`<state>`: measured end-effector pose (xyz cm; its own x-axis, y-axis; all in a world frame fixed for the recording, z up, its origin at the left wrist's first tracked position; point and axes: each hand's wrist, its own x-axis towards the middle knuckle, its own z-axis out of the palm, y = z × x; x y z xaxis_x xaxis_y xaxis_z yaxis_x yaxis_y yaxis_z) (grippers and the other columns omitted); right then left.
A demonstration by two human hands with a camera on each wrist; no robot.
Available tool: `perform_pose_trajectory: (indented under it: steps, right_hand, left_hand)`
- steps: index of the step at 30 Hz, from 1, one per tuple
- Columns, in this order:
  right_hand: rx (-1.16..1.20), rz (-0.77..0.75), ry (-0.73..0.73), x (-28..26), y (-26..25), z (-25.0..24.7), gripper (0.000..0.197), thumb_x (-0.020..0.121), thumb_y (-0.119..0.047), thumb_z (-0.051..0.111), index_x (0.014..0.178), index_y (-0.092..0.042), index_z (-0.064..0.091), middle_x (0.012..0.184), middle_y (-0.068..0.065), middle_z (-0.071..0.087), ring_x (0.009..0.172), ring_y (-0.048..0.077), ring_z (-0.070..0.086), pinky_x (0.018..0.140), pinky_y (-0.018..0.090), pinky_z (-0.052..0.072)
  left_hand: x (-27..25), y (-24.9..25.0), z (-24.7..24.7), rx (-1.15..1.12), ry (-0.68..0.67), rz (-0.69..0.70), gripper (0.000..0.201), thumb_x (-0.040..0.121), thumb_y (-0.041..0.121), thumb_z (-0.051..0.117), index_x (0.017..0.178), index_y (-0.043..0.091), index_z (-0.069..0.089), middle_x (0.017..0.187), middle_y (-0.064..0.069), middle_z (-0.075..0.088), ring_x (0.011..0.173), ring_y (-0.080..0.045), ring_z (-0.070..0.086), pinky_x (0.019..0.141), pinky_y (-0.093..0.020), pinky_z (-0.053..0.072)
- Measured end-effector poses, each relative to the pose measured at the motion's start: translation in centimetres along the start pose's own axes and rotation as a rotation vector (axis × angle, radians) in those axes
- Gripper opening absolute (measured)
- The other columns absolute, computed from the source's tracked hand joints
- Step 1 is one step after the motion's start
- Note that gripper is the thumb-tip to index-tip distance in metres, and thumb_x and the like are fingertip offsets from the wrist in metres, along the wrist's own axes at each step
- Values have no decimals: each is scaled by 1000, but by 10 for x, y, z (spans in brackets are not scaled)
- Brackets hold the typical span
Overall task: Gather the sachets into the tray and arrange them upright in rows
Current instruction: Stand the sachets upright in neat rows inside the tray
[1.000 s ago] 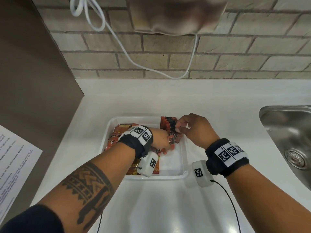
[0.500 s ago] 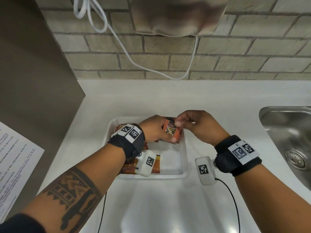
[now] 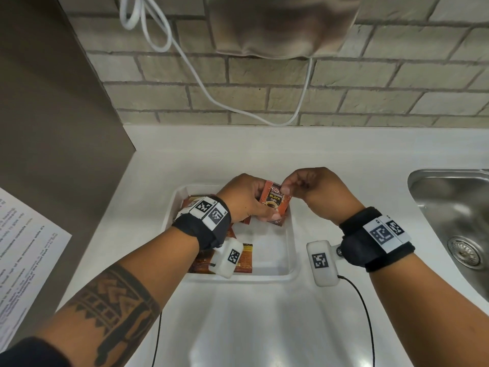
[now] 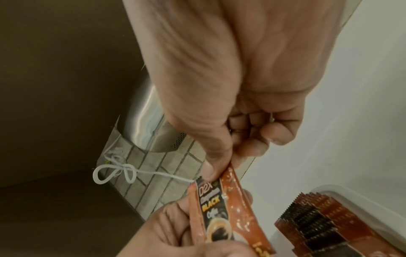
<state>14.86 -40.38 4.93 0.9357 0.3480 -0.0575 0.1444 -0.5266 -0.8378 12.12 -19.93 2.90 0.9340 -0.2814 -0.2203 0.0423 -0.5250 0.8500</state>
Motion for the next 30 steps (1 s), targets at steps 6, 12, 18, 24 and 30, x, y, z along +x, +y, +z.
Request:
perform_pose_trajectory:
  steps: [6,12,18,24,30]
  right_hand:
    - [-15,1,3,1,-2,2,6,90,-22,73,88,-17,76,86,-1,76,78,11,68,67,13,48]
    - [-125,3,-40,1,1,5,5,89,-22,73,85,-24,75,84,-6,75,83,12,68,77,25,53]
    - [-339,-6,-9,-4,12,23,6,87,-23,73,86,-26,77,84,-9,59,78,4,55,66,11,40]
    - [-372,3,-29,-1,20,34,13,85,-15,69,82,-22,80,74,-7,61,76,15,62,64,8,40]
    - [-341,41,-48,1,22,35,14,81,-8,68,78,-18,78,71,-3,67,73,13,61,63,7,41]
  left_hand:
    - [1,1,-5,110,34,49,46,66,32,94,106,26,72,91,10,78,82,-7,74,85,-36,61]
    - [-2,-1,-19,393,-72,-169,50,67,57,86,90,15,69,78,7,72,73,-10,69,70,-28,52]
    - [-2,-3,-14,739,-338,-288,57,85,70,62,67,16,70,72,2,61,70,-14,58,69,-28,44]
    - [9,-2,12,691,-527,-238,49,96,55,57,137,29,62,123,-1,70,113,-18,63,102,-36,48]
    - [25,-4,31,750,-572,-210,55,98,51,53,149,31,47,118,-3,71,108,-23,64,102,-36,49]
